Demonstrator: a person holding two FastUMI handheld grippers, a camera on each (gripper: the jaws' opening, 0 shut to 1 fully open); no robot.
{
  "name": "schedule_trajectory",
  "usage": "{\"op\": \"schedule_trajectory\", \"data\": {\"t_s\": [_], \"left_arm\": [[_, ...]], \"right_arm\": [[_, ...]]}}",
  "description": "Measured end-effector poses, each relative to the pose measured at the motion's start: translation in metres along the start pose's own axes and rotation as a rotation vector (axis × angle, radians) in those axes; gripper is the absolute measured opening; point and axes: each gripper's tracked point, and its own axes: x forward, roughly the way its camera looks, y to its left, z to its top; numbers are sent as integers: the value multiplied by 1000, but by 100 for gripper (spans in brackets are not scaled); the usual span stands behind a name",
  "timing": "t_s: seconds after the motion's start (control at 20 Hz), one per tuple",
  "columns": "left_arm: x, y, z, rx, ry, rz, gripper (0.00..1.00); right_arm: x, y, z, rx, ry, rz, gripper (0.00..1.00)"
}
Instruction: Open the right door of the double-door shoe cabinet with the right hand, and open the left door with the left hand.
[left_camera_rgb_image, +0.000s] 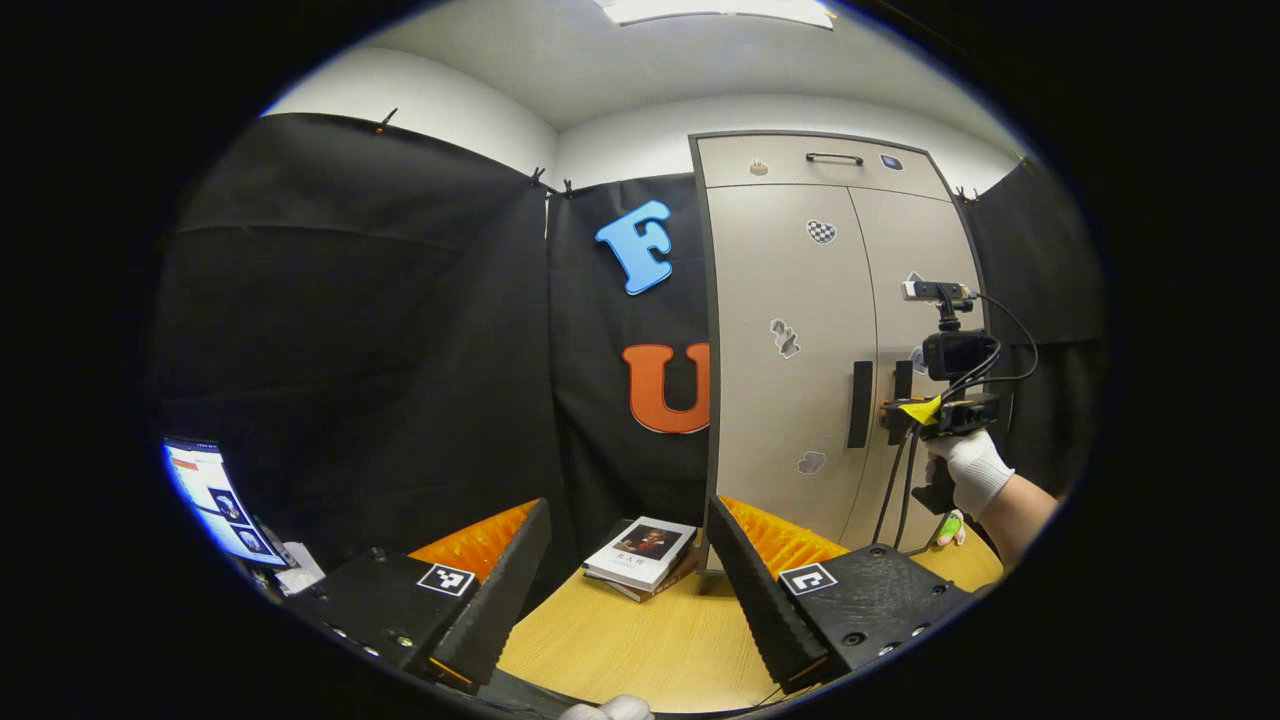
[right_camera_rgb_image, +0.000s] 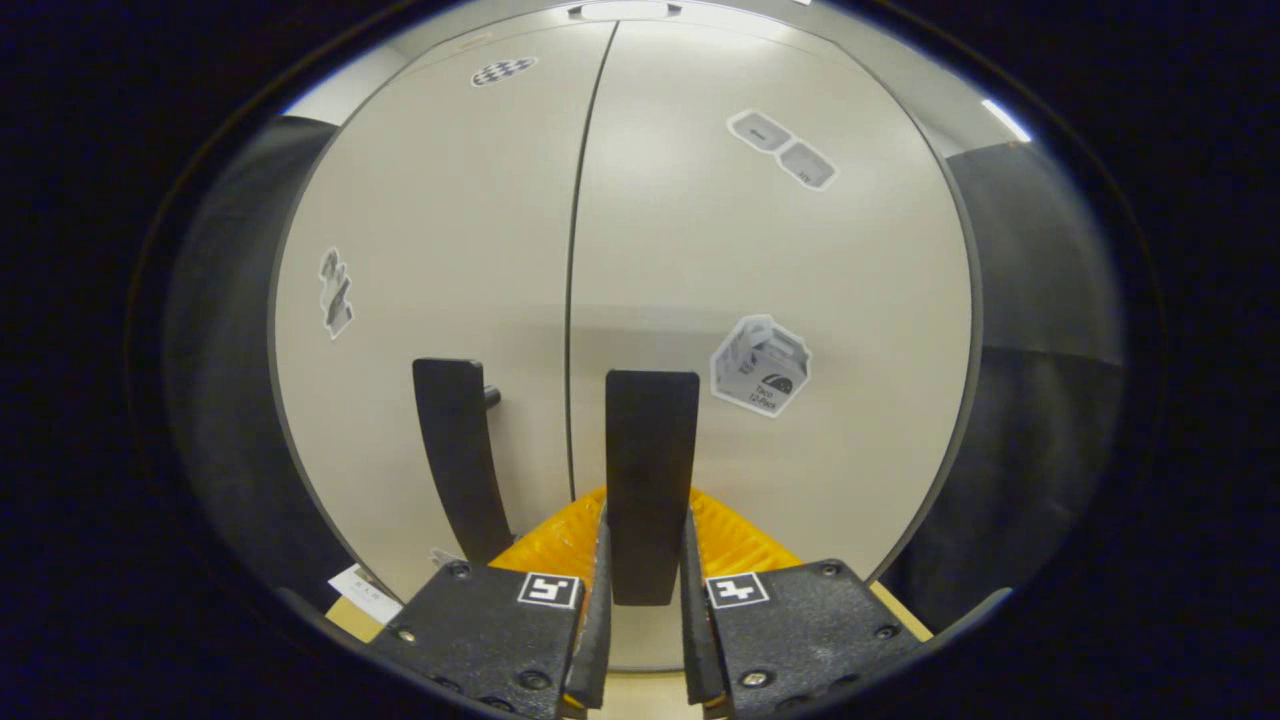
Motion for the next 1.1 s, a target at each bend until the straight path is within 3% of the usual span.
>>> {"op": "schedule_trajectory", "data": {"t_s": [0.3, 1.1], "left_arm": [[1, 0, -1, -13, -1, -5, 95], [-23, -3, -5, -26, -24, -103, 95]], "right_arm": [[-11, -2, -1, -7, -6, 19, 27], [-94, -42, -17, 3, -14, 13, 17]]}}
